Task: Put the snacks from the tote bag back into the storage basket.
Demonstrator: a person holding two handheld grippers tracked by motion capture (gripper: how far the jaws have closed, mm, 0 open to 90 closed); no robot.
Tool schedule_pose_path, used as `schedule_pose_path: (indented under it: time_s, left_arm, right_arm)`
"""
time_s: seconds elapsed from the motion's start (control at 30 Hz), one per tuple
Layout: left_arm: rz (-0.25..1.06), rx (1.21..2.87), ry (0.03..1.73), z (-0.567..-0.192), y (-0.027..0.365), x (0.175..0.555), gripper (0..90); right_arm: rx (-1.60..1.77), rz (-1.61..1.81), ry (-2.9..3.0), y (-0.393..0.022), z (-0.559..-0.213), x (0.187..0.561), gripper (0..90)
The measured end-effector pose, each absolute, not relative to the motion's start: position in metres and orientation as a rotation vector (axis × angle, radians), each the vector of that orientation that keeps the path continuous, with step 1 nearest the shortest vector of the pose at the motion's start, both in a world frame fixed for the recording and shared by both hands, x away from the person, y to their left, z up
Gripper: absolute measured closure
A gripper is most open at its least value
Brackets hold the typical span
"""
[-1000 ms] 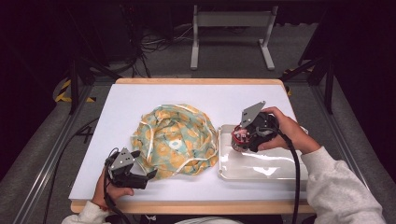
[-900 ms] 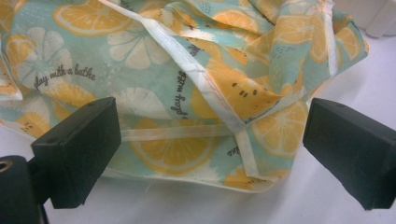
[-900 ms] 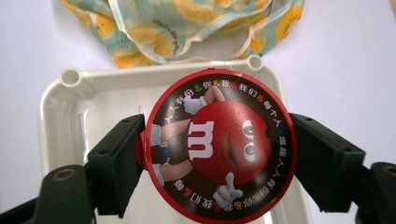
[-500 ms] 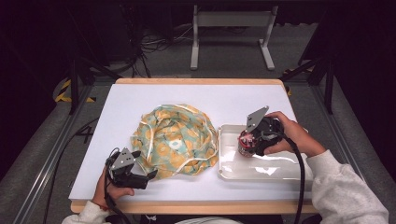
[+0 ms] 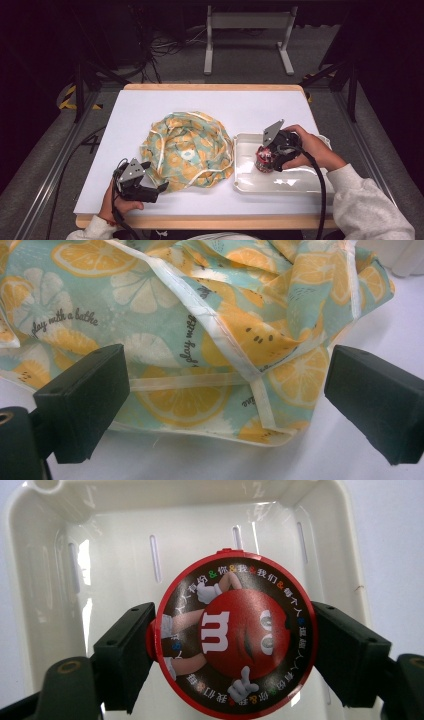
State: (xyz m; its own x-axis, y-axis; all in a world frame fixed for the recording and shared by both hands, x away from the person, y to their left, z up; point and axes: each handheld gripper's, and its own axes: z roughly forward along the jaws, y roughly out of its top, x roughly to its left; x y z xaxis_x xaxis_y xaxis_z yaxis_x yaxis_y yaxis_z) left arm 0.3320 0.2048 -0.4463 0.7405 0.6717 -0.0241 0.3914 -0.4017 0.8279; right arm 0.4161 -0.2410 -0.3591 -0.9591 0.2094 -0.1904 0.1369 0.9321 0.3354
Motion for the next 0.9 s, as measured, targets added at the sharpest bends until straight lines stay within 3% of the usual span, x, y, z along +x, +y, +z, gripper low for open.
schedule_pose_path:
  time_s: [0.9]
  left_arm:
    - [0.391, 2.035, 0.804, -0.4458, 0.2044, 0.3311, 5.0]
  right_arm:
    - [0.262, 0.478, 2.842, -0.2422, -0.3638, 0.4091, 22.3]
